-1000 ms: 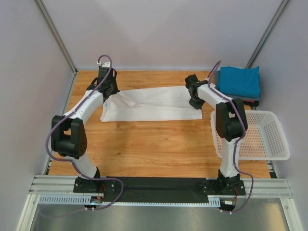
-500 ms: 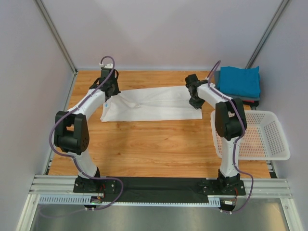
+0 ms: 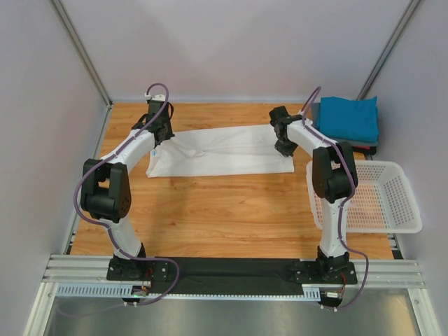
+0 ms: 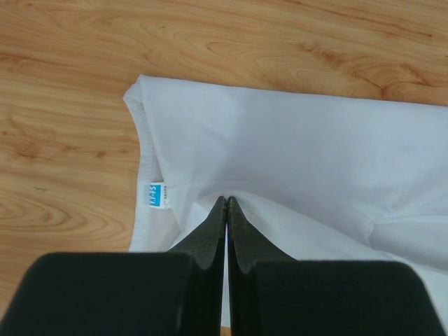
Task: Fold and stack the t-shirts
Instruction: Fold the tshirt
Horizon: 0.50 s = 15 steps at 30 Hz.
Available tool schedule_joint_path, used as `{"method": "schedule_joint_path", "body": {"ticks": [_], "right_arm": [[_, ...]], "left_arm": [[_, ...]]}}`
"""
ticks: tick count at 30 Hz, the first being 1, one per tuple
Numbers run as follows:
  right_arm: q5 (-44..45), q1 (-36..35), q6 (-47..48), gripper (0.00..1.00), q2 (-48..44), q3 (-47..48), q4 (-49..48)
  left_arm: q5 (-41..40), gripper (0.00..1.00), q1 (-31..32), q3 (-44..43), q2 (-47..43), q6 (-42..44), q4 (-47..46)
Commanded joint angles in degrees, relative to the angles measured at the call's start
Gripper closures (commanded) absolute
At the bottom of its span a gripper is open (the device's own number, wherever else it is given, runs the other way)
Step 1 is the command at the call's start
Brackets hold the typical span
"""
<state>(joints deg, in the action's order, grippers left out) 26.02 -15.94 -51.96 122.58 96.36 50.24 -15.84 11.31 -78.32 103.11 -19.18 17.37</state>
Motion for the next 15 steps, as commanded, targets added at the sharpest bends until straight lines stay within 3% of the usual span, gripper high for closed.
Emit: {"method": "schedule_joint_path", "body": {"ticks": [1, 15], "right_arm": [[1.05, 0.30, 0.72, 1.00, -0.24, 2.43, -0.84], [0.61, 0.30, 2.31, 1.00, 1.69, 5.68, -1.55]], "left_arm": [[-2.36, 1.00, 0.38, -2.62, -0.63, 0.55, -1.19], [-6.31, 1.00, 0.38, -0.87, -2.39, -0.86, -0.84]]}}
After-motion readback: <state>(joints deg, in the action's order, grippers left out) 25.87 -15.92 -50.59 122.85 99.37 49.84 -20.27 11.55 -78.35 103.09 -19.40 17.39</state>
